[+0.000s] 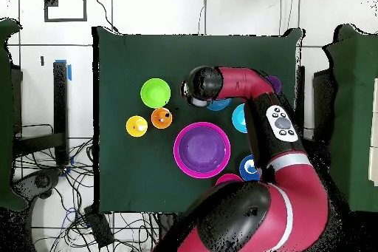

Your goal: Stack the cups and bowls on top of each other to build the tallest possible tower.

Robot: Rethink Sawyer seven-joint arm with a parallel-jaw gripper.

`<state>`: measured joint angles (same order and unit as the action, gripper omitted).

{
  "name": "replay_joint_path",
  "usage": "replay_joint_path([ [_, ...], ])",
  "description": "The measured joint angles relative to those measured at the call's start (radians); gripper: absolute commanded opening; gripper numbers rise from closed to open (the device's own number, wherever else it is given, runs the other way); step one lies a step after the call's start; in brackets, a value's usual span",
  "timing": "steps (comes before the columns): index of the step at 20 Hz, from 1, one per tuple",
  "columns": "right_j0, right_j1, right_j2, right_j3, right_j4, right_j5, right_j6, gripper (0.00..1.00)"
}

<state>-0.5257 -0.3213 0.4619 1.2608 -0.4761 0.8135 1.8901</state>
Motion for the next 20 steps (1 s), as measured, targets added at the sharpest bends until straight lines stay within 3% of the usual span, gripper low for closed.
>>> replay_joint_path([
  [13,-0.043,0.018,0.028,-0.001,-0.007,0.000,0.000,1.00],
  [20,-0.045,-0.020,0.039,0.002,-0.007,0.019,0.000,1.00],
])
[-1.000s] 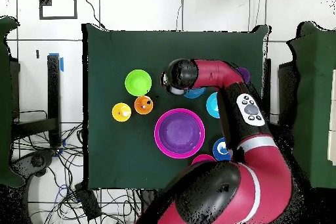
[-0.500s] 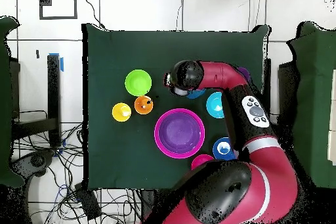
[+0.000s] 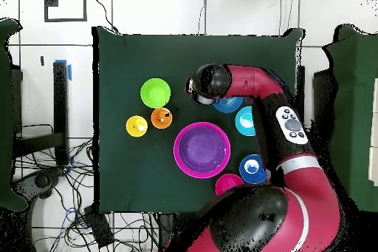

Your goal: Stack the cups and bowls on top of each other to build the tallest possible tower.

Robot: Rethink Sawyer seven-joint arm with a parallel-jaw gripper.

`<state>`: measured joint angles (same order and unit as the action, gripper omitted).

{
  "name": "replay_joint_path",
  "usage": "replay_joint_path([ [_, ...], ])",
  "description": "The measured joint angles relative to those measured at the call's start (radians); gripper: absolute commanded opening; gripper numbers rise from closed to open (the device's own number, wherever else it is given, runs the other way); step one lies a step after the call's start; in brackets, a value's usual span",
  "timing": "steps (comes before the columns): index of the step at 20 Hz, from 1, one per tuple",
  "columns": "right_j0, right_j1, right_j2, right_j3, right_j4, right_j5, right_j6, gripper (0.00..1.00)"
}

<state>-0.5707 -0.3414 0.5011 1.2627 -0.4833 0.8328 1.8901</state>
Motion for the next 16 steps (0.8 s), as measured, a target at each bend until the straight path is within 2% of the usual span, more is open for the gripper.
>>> replay_joint_path([
  [3,0.001,-0.024,0.000,0.001,0.001,0.023,0.000,1.00],
  [10,0.009,-0.138,0.002,0.001,0.017,0.167,0.000,1.00],
  [16,0.014,-0.183,0.003,0.001,0.018,0.185,0.000,1.00],
])
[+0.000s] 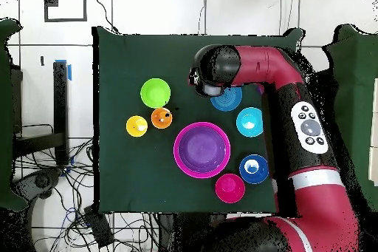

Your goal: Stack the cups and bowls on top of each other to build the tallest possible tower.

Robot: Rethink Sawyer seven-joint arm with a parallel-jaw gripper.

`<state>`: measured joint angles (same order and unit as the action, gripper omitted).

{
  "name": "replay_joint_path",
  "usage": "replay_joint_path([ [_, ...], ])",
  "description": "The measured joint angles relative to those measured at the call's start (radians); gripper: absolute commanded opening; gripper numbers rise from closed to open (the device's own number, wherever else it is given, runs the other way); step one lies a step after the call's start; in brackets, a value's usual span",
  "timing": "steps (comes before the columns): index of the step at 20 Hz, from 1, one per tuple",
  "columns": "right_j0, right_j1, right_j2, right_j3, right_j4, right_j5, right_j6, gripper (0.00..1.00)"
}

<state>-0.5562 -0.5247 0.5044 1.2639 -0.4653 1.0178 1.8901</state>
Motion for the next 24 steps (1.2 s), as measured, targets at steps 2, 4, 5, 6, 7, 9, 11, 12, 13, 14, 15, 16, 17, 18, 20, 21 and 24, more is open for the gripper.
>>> replay_joint_path([
  [2,0.001,-0.003,0.000,0.000,0.000,0.000,0.000,1.00],
  [4,0.002,0.000,0.000,0.000,0.000,0.000,0.000,1.00],
  [5,0.002,0.001,0.001,0.000,0.000,0.000,0.000,1.00],
  [6,0.002,0.003,0.000,0.000,0.000,0.000,0.000,1.00],
  [7,0.002,0.007,0.001,0.000,-0.001,0.000,0.000,1.00],
  [9,0.002,0.011,0.001,0.000,-0.002,0.000,0.000,1.00],
  [11,0.002,0.011,0.000,0.000,-0.002,0.000,0.000,1.00],
  [12,0.002,0.011,0.000,0.000,-0.004,0.000,0.000,1.00],
  [13,0.002,0.011,0.001,0.000,-0.005,0.000,0.000,1.00],
  [14,0.002,0.011,0.000,0.000,-0.005,0.000,0.000,1.00],
  [15,0.002,0.011,0.001,0.000,-0.006,0.000,0.000,1.00],
  [16,0.002,0.011,0.001,0.000,-0.007,-0.001,0.000,1.00],
  [17,0.001,0.011,0.001,0.000,-0.008,-0.001,0.000,1.00],
  [18,0.000,0.011,0.001,0.000,-0.009,-0.001,0.000,1.00],
  [20,-0.001,0.011,0.001,0.000,-0.010,-0.001,0.000,1.00],
  [21,-0.002,0.011,0.001,0.000,-0.010,-0.001,0.000,1.00],
  [24,-0.007,0.011,0.002,0.000,-0.012,-0.001,0.000,1.00],
])
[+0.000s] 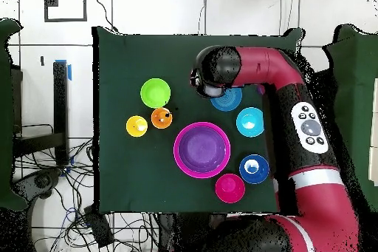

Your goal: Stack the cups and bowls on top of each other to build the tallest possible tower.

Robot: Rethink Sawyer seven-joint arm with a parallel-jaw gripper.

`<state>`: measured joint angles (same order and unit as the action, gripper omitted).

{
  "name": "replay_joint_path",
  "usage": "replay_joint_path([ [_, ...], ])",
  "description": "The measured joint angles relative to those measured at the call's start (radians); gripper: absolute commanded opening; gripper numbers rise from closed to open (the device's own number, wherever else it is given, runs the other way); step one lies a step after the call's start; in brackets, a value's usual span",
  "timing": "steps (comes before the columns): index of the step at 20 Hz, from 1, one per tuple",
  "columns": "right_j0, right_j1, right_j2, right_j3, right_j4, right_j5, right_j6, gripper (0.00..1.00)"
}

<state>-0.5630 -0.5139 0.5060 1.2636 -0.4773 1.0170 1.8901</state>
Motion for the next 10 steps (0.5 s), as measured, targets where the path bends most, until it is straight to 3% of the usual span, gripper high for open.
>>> replay_joint_path([
  [10,-0.022,0.001,0.001,0.000,-0.006,-0.034,0.000,1.00],
])
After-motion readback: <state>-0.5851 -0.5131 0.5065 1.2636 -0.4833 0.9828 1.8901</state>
